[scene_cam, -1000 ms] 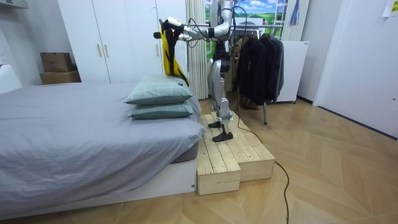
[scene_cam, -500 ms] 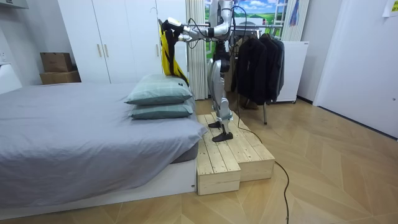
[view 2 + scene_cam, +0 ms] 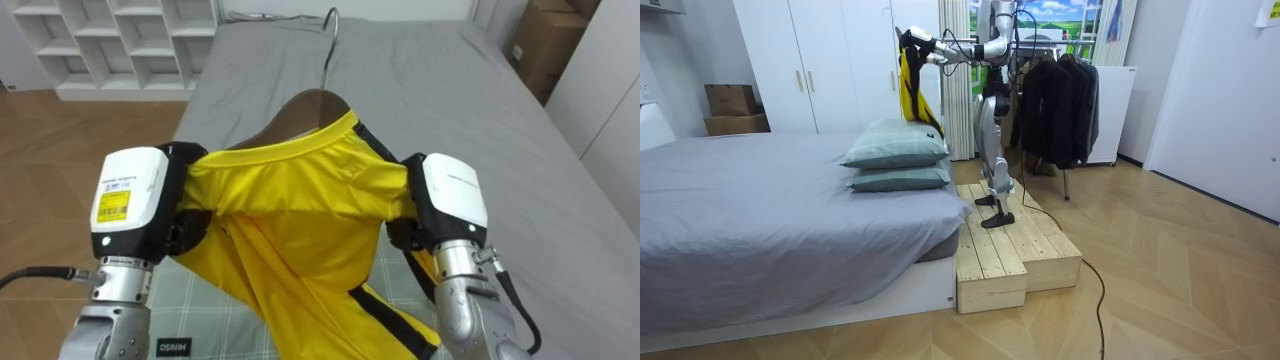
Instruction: Hang clothes
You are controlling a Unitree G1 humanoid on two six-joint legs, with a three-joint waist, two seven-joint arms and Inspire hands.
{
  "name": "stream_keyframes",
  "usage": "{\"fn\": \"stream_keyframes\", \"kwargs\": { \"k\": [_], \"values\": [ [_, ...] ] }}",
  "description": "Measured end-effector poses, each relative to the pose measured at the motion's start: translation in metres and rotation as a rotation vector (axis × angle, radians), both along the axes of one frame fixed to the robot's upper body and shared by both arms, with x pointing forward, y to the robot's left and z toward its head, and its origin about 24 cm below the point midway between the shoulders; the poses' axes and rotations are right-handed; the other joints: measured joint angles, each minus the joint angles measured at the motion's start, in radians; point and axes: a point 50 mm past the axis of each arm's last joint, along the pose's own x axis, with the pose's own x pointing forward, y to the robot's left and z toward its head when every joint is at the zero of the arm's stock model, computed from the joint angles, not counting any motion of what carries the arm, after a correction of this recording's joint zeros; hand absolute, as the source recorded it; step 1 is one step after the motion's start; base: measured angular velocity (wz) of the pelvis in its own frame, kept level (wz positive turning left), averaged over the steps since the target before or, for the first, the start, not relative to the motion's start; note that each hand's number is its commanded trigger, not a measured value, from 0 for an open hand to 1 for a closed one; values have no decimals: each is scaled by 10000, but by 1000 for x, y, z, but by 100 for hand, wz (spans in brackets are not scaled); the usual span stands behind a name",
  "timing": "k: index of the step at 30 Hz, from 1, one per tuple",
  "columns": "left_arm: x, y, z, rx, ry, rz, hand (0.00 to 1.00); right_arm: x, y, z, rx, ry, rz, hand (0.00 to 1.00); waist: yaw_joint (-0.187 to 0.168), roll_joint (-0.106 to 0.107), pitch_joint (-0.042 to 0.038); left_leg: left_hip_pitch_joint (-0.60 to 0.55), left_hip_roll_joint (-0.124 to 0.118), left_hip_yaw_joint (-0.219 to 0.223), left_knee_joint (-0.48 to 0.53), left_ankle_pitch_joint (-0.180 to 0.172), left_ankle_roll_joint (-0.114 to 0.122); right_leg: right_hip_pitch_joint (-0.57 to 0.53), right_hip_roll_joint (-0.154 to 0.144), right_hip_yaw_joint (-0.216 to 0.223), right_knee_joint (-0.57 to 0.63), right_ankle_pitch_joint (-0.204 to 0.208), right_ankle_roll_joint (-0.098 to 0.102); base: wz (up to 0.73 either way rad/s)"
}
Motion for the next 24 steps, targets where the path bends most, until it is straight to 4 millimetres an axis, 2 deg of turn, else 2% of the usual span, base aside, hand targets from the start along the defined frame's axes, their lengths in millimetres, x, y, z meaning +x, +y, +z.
{"fn": "stream_keyframes", "kwargs": {
  "k": [8, 9, 10, 16, 24],
  "values": [
    [0, -1, 0, -118, -13, 43, 100, 1, -1, 3, -4, -55, -5, 100, -197, 27, -16, 11, 1, 2, 132, 0, 0, 82, -5, 1, 12, 1, -1, 0],
    [0, -1, 0, -126, -12, 42, 85, 1, -1, 3, -4, -55, -10, 100, -217, 37, -21, 23, 2, 2, 139, 0, 0, 98, -6, 2, 13, 1, -2, 0],
    [0, -1, 0, -146, -13, 44, 0, 1, -1, 3, -3, -58, -18, 100, -227, 49, -28, 25, 3, 2, 148, 0, 0, 102, -6, 1, 16, 2, -4, 0],
    [0, -4, -1, -512, 118, -22, 0, 1, 0, 3, 11, -42, 21, 100, -193, 118, -70, 37, 4, -4, 166, 0, 1, 121, -12, -22, 53, 5, -9, 0],
    [0, -8, -2, -1043, 286, -199, 0, 0, 8, 0, -40, 114, 223, 100, -191, 130, -78, 67, 3, -8, 166, 0, 1, 140, -13, -24, 68, 5, -9, 0]
  ]
}}
